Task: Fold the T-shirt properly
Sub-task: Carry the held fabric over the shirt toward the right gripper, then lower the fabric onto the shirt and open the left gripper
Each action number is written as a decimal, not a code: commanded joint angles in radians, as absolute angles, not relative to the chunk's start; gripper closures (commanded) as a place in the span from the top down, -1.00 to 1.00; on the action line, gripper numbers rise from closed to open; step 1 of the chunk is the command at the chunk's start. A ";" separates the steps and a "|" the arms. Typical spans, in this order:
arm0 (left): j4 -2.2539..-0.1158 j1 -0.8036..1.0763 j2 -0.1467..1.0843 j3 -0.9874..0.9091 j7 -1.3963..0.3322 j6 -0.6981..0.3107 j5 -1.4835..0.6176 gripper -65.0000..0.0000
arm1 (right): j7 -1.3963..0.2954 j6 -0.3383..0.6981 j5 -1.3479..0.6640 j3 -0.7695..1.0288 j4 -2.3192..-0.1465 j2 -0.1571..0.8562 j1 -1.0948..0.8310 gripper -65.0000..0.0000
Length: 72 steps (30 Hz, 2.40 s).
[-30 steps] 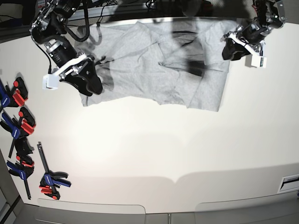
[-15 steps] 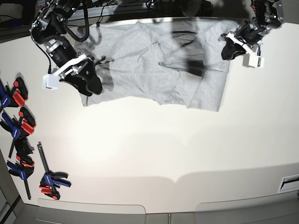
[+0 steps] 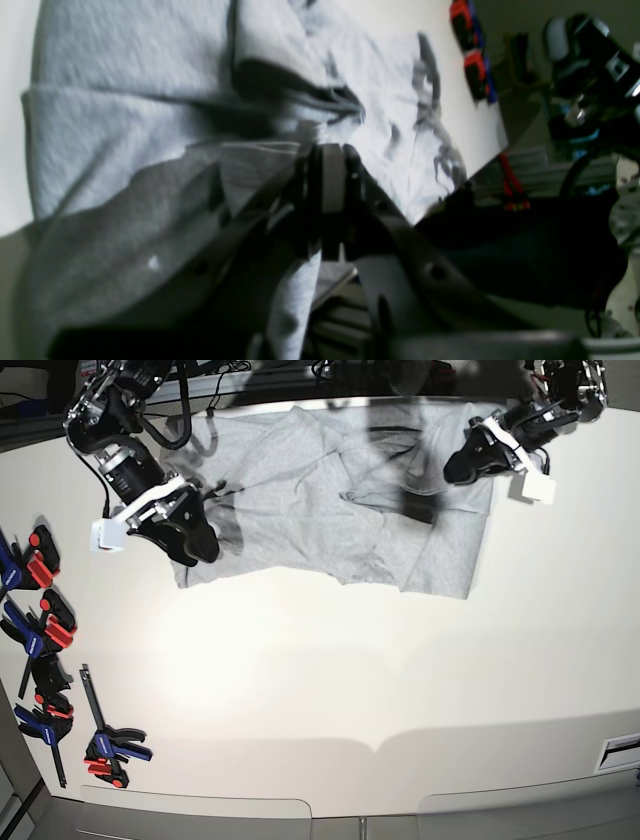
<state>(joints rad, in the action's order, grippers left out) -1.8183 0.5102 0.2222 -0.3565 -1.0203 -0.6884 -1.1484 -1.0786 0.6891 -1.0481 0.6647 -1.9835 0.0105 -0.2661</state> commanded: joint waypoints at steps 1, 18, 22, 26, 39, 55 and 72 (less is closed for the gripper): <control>-1.832 0.513 0.228 -0.342 -1.009 -0.698 -1.170 -1.00 | -1.052 0.698 -1.077 0.667 -2.003 0.014 -0.260 -0.28; -1.938 0.512 0.275 0.057 -0.842 -0.698 -0.687 -1.00 | -1.052 0.698 -1.077 0.667 -2.003 0.014 -0.260 -0.28; -1.945 0.513 0.286 0.104 -0.836 -0.698 -0.625 -1.00 | -1.052 0.698 -1.077 0.667 -2.003 0.014 -0.260 -0.28; -1.945 0.513 0.286 0.137 -0.837 -0.698 -0.591 -1.00 | -1.052 0.698 -1.077 0.667 -2.003 0.014 -0.260 -0.28; -1.945 0.512 0.286 0.211 -0.806 -0.698 -0.428 -0.41 | -1.052 0.698 -1.077 0.667 -2.003 0.014 -0.260 -0.28; -2.010 0.444 0.268 0.015 -0.657 -0.310 -0.429 -0.42 | -1.052 0.698 -1.077 0.667 -2.003 0.014 -0.260 -0.28; -1.844 0.284 0.184 0.001 -0.702 -0.327 -0.468 -0.24 | -1.053 0.698 -1.077 0.667 -2.003 0.014 -0.261 -0.28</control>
<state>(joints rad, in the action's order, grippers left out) -1.8267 0.2932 0.1829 0.0032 -0.7258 -0.3176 -0.4519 -1.0794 0.6891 -1.0477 0.6640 -1.9835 0.0059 -0.2661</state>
